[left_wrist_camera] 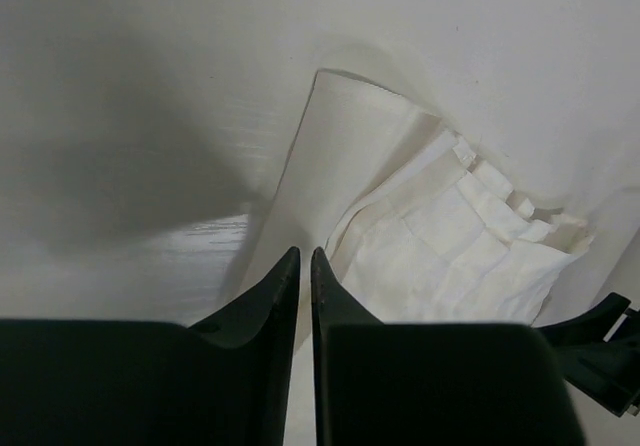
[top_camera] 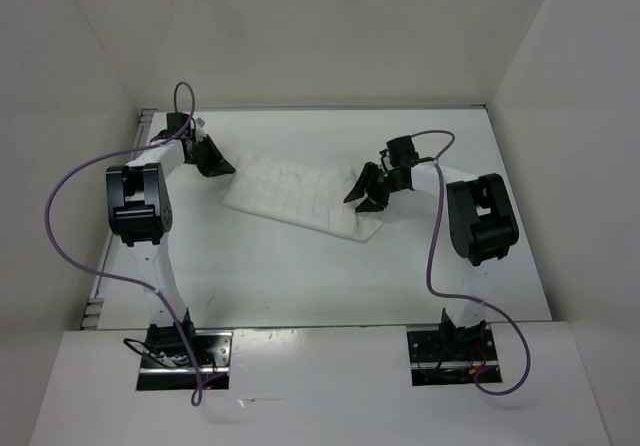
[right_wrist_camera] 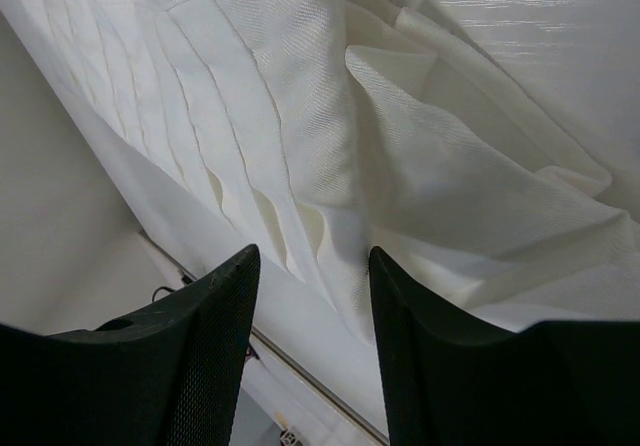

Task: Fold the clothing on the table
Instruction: Fold the skirt

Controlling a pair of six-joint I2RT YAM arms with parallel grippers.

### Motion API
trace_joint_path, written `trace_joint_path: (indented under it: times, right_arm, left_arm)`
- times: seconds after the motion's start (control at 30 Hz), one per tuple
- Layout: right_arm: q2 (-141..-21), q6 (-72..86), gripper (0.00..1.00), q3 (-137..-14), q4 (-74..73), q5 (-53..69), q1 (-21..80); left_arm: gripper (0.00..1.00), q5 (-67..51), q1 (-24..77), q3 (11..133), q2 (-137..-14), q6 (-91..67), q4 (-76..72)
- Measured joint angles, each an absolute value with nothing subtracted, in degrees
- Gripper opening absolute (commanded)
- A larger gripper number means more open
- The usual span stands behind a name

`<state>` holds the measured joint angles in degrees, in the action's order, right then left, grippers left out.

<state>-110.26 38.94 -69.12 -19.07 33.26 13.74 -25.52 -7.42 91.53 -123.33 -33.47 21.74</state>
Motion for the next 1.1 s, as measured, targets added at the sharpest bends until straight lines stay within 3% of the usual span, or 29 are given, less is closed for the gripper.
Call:
trace_joint_path:
  times: [0.5, 0.6, 0.7, 0.73, 1.1]
  right_arm:
    - [-110.96, 38.98, 0.53, -69.12, -19.09, 33.28, 13.74]
    - [-111.94, 39.11, 0.46, -69.54, -19.31, 33.34, 13.74]
    - [-113.82, 39.07, 0.19, -71.29, -19.27, 33.41, 13.74]
    - [-114.26, 38.92, 0.00, -71.68, -19.22, 33.43, 13.74]
    - [-108.86, 39.79, 0.00, -72.01, -21.12, 31.70, 15.25]
  left_arm:
    - [0.12, -32.49, -7.42, 93.56, -128.95, -37.87, 17.50]
    - [0.11, -32.77, -7.29, 93.49, -129.03, -37.85, 17.45]
    - [0.11, -32.75, -7.29, 93.12, -129.05, -37.78, 17.17]
    - [0.11, -32.75, -7.29, 92.90, -129.05, -37.76, 17.08]
    - [0.10, -31.64, -6.81, 92.36, -129.10, -37.52, 17.43]
